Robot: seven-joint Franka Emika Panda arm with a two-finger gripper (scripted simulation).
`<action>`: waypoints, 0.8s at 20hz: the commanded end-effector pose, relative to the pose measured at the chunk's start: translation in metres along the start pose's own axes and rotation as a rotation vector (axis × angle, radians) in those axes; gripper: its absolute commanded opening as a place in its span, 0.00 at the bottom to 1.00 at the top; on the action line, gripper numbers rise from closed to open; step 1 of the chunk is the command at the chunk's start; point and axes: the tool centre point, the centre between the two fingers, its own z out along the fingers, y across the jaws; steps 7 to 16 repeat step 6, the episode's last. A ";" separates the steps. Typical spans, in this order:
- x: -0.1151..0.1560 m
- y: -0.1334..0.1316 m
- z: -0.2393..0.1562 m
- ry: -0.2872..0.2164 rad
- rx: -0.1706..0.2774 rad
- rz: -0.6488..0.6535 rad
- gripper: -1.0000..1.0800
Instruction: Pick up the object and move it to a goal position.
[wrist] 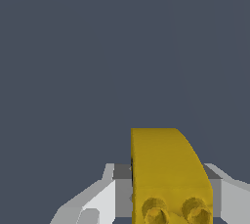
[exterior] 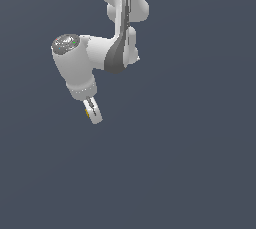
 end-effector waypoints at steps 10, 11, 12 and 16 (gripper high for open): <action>0.008 0.004 -0.015 0.000 -0.001 -0.002 0.00; 0.008 0.004 -0.015 0.000 -0.001 -0.002 0.00; 0.008 0.004 -0.015 0.000 -0.001 -0.002 0.00; 0.008 0.004 -0.015 0.000 -0.001 -0.002 0.00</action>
